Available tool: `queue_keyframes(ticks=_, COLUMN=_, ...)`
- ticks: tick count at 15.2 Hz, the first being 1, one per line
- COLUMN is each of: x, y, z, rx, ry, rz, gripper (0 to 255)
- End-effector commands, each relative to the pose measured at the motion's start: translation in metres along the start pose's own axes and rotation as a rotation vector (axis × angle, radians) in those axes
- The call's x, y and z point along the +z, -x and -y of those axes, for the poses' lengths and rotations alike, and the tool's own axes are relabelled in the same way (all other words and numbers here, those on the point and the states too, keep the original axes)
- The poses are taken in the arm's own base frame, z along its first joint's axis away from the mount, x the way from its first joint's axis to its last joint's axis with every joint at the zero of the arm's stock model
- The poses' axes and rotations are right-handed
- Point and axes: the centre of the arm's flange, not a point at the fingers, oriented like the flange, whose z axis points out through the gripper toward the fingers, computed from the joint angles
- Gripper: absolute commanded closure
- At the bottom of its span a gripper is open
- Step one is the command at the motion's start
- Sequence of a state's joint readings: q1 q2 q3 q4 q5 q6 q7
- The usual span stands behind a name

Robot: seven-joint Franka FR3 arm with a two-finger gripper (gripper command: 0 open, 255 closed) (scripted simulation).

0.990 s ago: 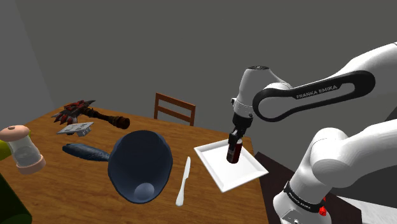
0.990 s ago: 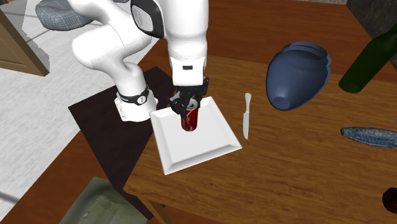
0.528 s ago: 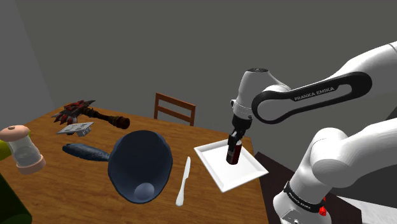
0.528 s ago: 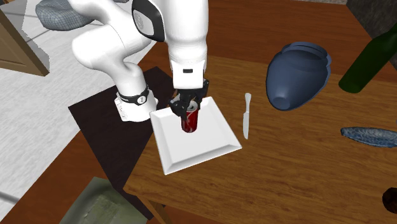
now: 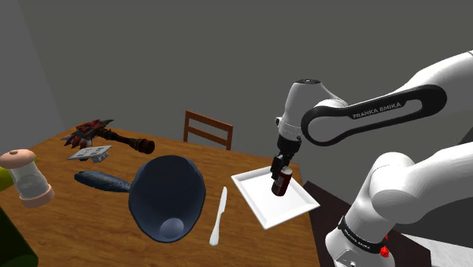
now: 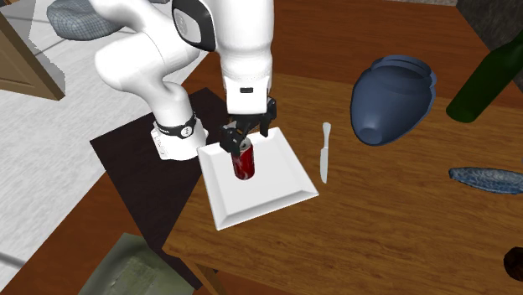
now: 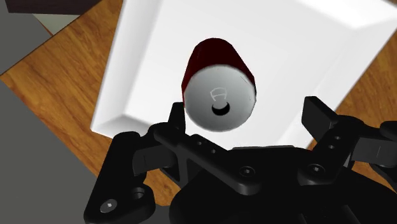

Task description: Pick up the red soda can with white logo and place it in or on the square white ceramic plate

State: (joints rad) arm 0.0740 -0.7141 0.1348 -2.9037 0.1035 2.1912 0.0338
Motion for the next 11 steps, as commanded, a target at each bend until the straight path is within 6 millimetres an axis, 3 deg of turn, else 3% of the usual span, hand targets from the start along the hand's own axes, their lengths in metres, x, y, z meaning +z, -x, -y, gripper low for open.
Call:
queue_keyframes(ticks=1, x=-0.020, y=-0.001, z=0.001, rx=0.000, ry=0.000, rz=0.001, gripper=0)
queue_keyframes(ticks=3, x=-0.044, y=-0.001, z=0.001, rx=0.000, ry=0.000, rz=0.001, gripper=0)
queue_keyframes(ticks=11, x=-0.044, y=-0.001, z=0.001, rx=0.000, ry=0.000, rz=0.001, gripper=0)
